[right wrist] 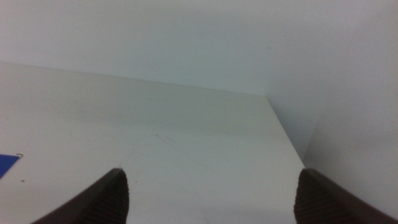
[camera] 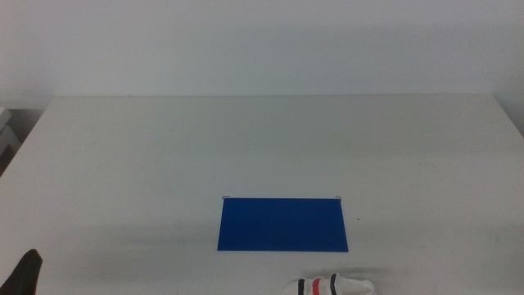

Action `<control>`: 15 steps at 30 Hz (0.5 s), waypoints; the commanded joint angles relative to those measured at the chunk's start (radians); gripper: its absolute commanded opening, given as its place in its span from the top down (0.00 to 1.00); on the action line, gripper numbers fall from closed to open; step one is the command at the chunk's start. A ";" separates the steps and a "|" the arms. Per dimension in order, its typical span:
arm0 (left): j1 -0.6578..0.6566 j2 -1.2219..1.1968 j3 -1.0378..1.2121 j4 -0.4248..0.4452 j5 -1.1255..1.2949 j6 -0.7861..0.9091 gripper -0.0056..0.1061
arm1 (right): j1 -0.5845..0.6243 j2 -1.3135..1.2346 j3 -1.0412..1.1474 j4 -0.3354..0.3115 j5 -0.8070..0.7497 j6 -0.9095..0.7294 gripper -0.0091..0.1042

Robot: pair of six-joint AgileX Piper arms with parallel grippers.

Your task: Use one arm to grab the shoe from the table and place it on the mat.

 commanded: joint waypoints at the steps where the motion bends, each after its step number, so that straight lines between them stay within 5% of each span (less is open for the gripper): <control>1: -0.004 -0.012 0.007 -0.010 -0.082 -0.005 0.11 | -0.006 -0.026 -0.004 0.006 -0.075 -0.007 0.11; 15: -0.004 -0.012 0.007 -0.010 -0.082 -0.005 0.11 | -0.006 0.170 -0.247 0.022 -0.072 -0.006 0.11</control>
